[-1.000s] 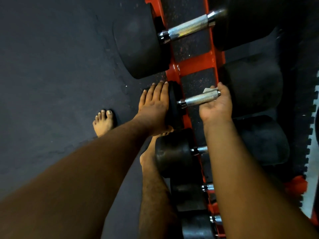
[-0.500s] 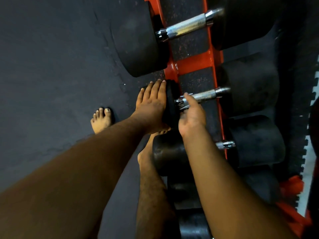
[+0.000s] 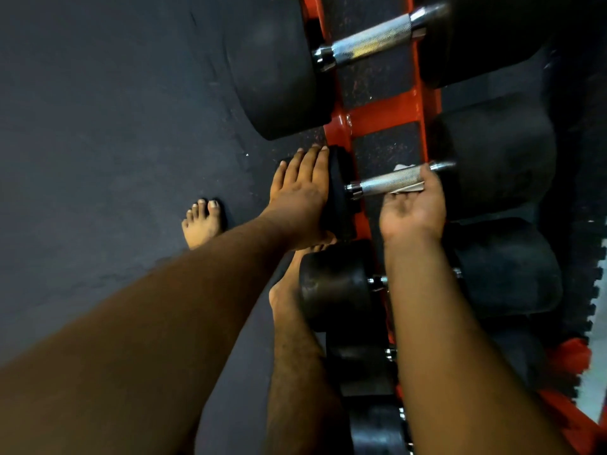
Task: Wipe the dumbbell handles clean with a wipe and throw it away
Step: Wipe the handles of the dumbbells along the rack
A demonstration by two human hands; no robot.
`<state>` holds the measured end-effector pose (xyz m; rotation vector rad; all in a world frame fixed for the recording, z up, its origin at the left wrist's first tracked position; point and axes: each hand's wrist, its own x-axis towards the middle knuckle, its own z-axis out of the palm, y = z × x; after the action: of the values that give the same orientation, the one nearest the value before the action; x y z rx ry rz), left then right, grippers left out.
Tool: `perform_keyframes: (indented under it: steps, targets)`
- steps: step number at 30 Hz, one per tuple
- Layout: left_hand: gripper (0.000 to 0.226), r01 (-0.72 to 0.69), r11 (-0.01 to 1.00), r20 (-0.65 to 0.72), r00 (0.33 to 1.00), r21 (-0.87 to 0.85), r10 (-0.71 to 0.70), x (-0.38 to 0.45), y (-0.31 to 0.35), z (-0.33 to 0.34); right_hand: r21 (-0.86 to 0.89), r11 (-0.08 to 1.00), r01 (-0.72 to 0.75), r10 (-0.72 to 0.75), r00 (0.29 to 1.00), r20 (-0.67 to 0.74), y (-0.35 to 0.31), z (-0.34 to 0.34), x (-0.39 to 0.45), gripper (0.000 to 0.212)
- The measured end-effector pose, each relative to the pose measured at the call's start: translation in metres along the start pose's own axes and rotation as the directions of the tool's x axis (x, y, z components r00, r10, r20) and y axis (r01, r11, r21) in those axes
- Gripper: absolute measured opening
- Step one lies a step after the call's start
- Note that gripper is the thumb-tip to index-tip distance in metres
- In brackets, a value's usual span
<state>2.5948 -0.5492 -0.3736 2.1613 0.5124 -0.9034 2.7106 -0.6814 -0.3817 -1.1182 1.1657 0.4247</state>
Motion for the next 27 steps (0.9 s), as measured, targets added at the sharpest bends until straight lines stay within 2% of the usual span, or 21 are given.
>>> perform_keyframes:
  steps: [2, 6, 8, 12, 13, 16, 17, 19, 21, 25, 27]
  targets:
    - [0.154, -0.002, 1.0, -0.009, 1.0, 0.0, 0.002, 0.001, 0.001, 0.001, -0.03, 0.999, 0.023, -0.023, 1.0, -0.012, 0.005, 0.005, 0.003, 0.005]
    - [0.152, 0.0, 1.0, 0.008, 1.0, -0.003, 0.0, 0.0, 0.002, -0.003, -0.156, 0.986, -0.054, 0.05, 0.998, -0.026, 0.023, 0.007, -0.013, 0.01]
    - [0.151, 0.0, 1.0, 0.007, 1.0, -0.006, 0.0, -0.001, 0.001, -0.002, -0.1, 0.994, -0.046, 0.04, 0.998, -0.056, 0.014, 0.009, -0.017, 0.016]
    - [0.153, -0.004, 1.0, 0.004, 1.0, -0.003, 0.004, 0.0, 0.001, -0.001, -0.043, 0.999, 0.024, -0.027, 0.998, -0.058, 0.0, 0.01, -0.008, 0.006]
    - [0.153, -0.003, 1.0, 0.005, 1.0, -0.002, 0.003, 0.0, 0.002, -0.001, -0.068, 0.998, 0.007, -0.01, 0.999, -0.044, 0.003, 0.009, -0.007, 0.009]
    - [0.152, 0.003, 1.0, 0.018, 1.0, -0.012, -0.003, 0.0, 0.003, -0.004, -0.171, 0.977, -0.127, 0.132, 0.991, 0.017, 0.022, 0.001, -0.015, 0.037]
    - [0.152, 0.005, 1.0, 0.024, 1.0, -0.016, -0.005, 0.0, 0.002, -0.005, -0.238, 0.957, -0.162, 0.176, 0.984, 0.037, 0.027, -0.004, -0.019, 0.038]
    - [0.153, 0.008, 1.0, 0.029, 1.0, -0.011, -0.007, 0.0, 0.002, -0.005, -0.352, 0.924, -0.149, 0.194, 0.977, 0.094, 0.03, -0.018, -0.023, 0.023]
    - [0.153, 0.007, 1.0, 0.025, 1.0, -0.007, -0.007, 0.0, 0.003, -0.005, -0.395, 0.915, -0.079, 0.137, 0.984, 0.119, 0.031, -0.029, -0.026, 0.015]
    - [0.152, 0.006, 1.0, 0.015, 1.0, -0.011, -0.006, 0.0, 0.003, -0.005, -0.489, 0.872, 0.022, -0.015, 1.0, 0.02, 0.04, -0.032, -0.035, 0.03]
    - [0.152, 0.009, 1.0, 0.013, 1.0, -0.013, -0.009, 0.0, 0.003, -0.005, -0.592, 0.794, 0.139, -0.117, 0.99, 0.077, 0.042, -0.038, -0.045, 0.032]
